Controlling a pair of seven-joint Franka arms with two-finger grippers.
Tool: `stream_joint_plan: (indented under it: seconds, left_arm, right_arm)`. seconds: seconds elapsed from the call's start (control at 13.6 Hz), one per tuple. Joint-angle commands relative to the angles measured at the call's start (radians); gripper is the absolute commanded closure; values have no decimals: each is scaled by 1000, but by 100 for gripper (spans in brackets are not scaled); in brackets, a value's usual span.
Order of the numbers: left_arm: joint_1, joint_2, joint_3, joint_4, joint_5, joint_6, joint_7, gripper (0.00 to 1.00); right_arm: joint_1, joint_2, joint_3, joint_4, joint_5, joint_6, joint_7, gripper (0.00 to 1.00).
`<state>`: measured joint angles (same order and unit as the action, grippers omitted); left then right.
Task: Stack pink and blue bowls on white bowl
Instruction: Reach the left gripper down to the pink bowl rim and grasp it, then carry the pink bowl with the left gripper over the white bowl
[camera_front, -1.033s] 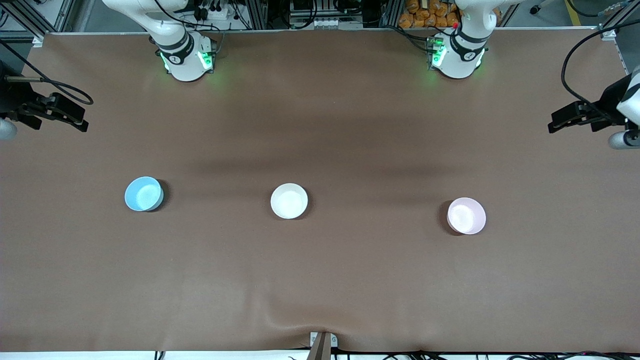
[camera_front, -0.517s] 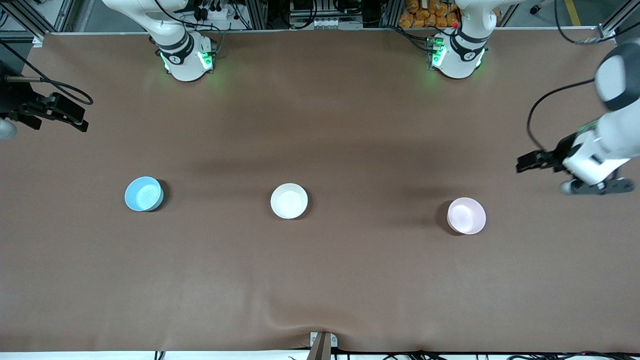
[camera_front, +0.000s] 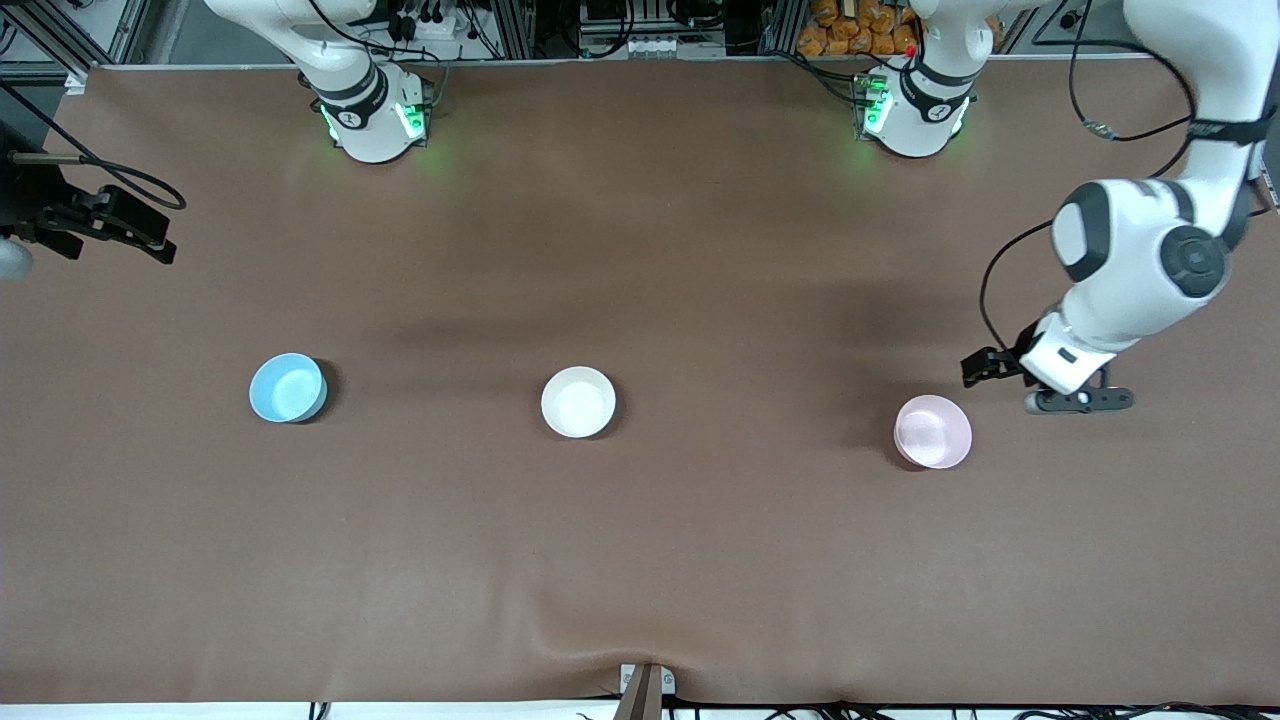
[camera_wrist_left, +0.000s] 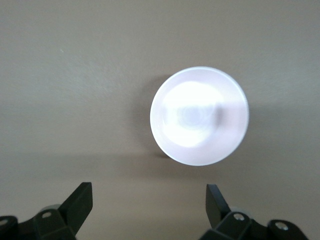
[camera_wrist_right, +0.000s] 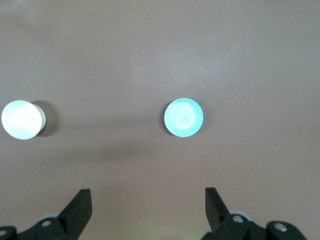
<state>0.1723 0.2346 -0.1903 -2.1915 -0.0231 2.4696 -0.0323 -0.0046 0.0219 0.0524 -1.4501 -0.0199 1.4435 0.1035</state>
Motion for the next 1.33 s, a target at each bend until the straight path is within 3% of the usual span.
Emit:
stream_joint_plan:
  seconds: [0.0, 0.44, 0.52, 0.66, 0.74, 1.03, 1.25]
  left_arm:
    - [7, 58, -1, -14, 0, 89, 17, 5]
    - [12, 224, 0, 50, -3, 246, 15, 35]
    - [15, 242, 0, 64, -3, 246, 15, 50]
    - [13, 247, -1, 68, -6, 247, 14, 95]
    - [13, 247, -1, 67, -6, 247, 15, 100]
    - [0, 229, -9, 59, -3, 244, 15, 100]
    - [0, 183, -89, 58, -4, 223, -3, 100]
  right_arm:
    - [-15, 3, 9, 13, -3, -9, -10, 0]
    - [-15, 3, 9, 13, -3, -9, -10, 0]
    - [-15, 3, 9, 13, -3, -9, -8, 0]
    - [-15, 3, 9, 13, -3, -9, -8, 0]
    - [-15, 3, 9, 13, -3, -9, -8, 0]
    - [-21, 3, 9, 13, -3, -9, -8, 0]
    - [-25, 3, 9, 11, -3, -9, -10, 0]
